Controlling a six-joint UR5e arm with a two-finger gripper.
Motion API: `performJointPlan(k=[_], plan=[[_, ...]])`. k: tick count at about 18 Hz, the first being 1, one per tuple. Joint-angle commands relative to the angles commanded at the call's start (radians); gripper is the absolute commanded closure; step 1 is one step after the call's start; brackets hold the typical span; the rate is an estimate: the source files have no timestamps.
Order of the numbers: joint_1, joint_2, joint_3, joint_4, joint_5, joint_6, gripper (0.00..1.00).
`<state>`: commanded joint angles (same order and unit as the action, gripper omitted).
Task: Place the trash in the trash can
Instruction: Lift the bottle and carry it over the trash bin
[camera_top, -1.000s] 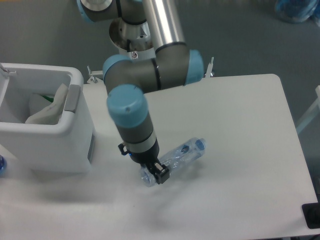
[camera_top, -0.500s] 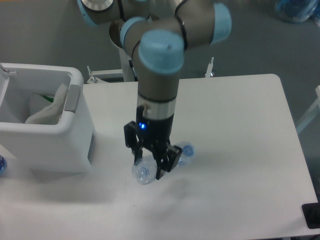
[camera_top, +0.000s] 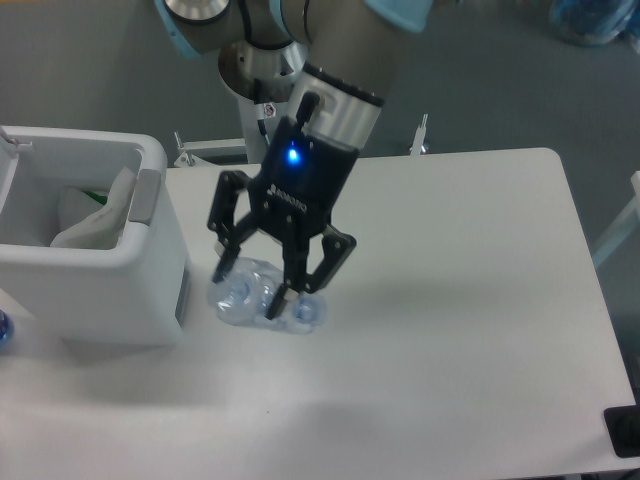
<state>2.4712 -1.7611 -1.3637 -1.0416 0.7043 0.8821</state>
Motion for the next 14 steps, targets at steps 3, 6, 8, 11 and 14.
performJointPlan(k=[3, 6, 8, 11, 14], plan=[[0.002, 0.021, 0.002, 0.000, -0.040, -0.018, 0.32], [-0.002, 0.052, -0.011, -0.002, -0.043, -0.023, 0.32], [-0.005, 0.069, -0.011, -0.002, -0.058, -0.031, 0.32], [-0.006, 0.097, -0.012, -0.002, -0.140, -0.070, 0.32], [-0.011, 0.130, -0.021, -0.002, -0.171, -0.095, 0.32]])
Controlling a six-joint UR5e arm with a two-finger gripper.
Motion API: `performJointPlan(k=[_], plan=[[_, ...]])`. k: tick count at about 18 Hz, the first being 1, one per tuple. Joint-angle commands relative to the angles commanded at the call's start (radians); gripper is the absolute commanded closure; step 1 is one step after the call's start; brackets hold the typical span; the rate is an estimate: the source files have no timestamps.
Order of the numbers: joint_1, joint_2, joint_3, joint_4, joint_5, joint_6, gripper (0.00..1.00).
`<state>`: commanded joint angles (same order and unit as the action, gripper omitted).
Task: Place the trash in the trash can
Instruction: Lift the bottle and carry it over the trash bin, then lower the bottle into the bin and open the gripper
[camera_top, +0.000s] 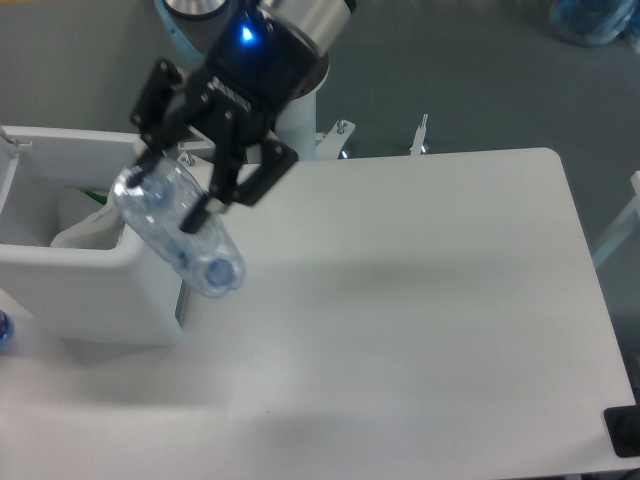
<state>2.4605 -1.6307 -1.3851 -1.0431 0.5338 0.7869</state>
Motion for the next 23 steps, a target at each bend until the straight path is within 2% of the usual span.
performJointPlan(k=[8, 12, 17, 23], plan=[[-0.058, 0.110, -0.107, 0.000, -0.003, 0.002, 0.32], [-0.104, 0.127, -0.138, 0.000, -0.003, -0.003, 0.32], [-0.114, 0.152, -0.201, 0.002, -0.003, 0.009, 0.32], [-0.133, 0.143, -0.270, 0.005, -0.002, 0.040, 0.32]])
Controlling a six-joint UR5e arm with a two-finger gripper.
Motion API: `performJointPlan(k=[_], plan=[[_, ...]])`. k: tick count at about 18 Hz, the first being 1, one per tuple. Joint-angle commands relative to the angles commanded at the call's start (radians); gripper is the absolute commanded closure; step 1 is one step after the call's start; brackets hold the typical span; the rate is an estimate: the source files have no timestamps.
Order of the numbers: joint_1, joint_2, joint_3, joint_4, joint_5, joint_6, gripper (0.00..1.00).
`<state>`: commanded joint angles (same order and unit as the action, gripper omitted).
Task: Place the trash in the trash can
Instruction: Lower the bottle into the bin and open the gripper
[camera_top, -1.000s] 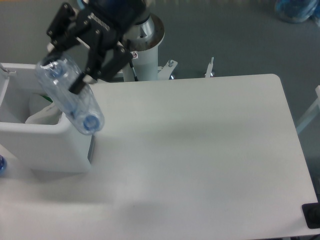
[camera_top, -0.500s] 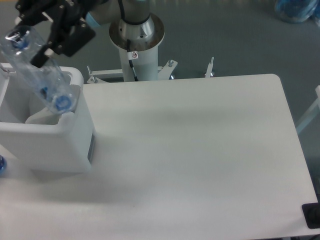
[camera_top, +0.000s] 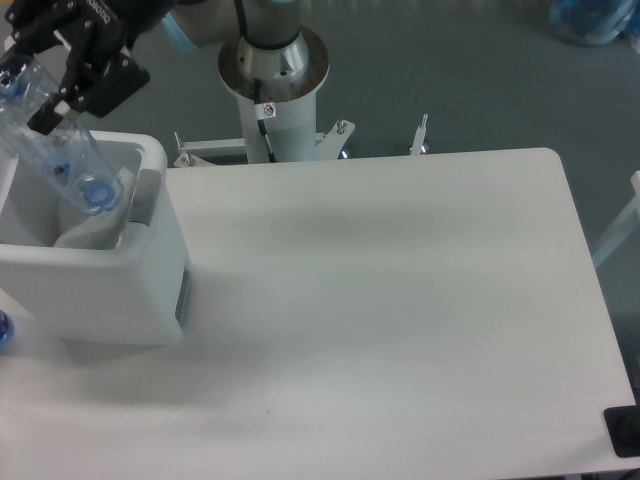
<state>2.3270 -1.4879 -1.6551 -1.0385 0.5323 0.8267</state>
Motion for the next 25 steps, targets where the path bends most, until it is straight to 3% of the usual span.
performJointPlan(k=[5, 11, 13, 15, 25], plan=[[-0.003, -0.005, -0.057, 0.002, 0.002, 0.049, 0.32], [-0.008, -0.025, -0.077, 0.005, 0.002, 0.061, 0.31], [-0.014, -0.032, -0.078, 0.005, 0.002, 0.069, 0.26], [-0.018, -0.043, -0.078, 0.003, 0.002, 0.069, 0.00], [-0.012, -0.045, -0.054, -0.002, 0.003, 0.068, 0.00]])
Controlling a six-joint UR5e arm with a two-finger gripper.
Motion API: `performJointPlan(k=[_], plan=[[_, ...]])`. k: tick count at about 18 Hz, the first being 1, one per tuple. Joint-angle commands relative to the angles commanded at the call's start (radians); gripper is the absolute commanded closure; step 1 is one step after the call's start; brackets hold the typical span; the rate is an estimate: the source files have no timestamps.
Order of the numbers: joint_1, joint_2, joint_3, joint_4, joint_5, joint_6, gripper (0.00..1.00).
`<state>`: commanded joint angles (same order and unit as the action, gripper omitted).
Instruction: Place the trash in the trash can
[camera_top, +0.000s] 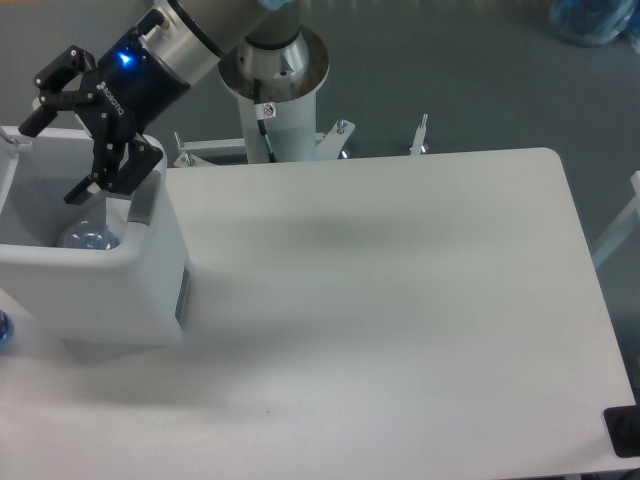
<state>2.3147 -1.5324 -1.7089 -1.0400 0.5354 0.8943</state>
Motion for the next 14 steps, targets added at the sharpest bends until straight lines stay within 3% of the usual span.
performJointPlan(k=[6, 14], plan=[[0.153, -0.024, 0.078, -0.002, 0.002, 0.002, 0.00], [0.370, -0.202, 0.172, 0.002, 0.012, 0.000, 0.00]])
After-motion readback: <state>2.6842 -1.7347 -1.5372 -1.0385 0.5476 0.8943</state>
